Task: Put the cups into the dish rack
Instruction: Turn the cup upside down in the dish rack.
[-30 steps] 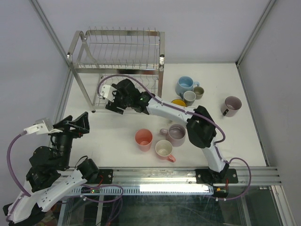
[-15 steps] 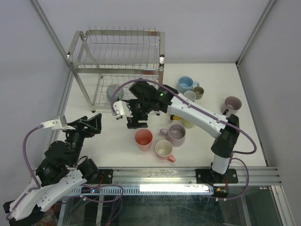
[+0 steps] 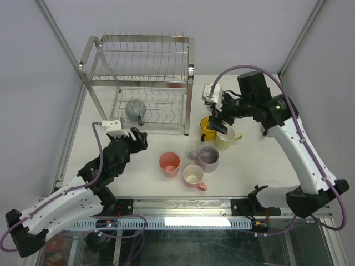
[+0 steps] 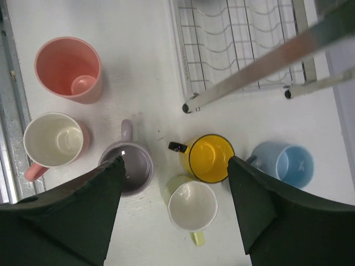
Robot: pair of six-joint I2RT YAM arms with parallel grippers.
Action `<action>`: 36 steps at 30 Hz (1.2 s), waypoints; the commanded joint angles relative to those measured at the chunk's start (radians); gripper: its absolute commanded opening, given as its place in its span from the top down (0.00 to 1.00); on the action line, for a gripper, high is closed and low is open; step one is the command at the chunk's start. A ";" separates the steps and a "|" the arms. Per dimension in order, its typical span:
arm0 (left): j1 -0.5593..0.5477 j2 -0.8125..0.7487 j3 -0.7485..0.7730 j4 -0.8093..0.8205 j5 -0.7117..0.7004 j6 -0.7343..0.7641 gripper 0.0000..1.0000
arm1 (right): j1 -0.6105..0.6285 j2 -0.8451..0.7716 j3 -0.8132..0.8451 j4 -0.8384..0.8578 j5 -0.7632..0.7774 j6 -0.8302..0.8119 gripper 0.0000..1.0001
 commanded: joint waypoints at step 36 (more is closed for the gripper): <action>0.320 0.740 0.276 0.360 0.072 0.278 0.52 | -0.494 -0.291 -0.677 0.584 -0.286 0.374 0.21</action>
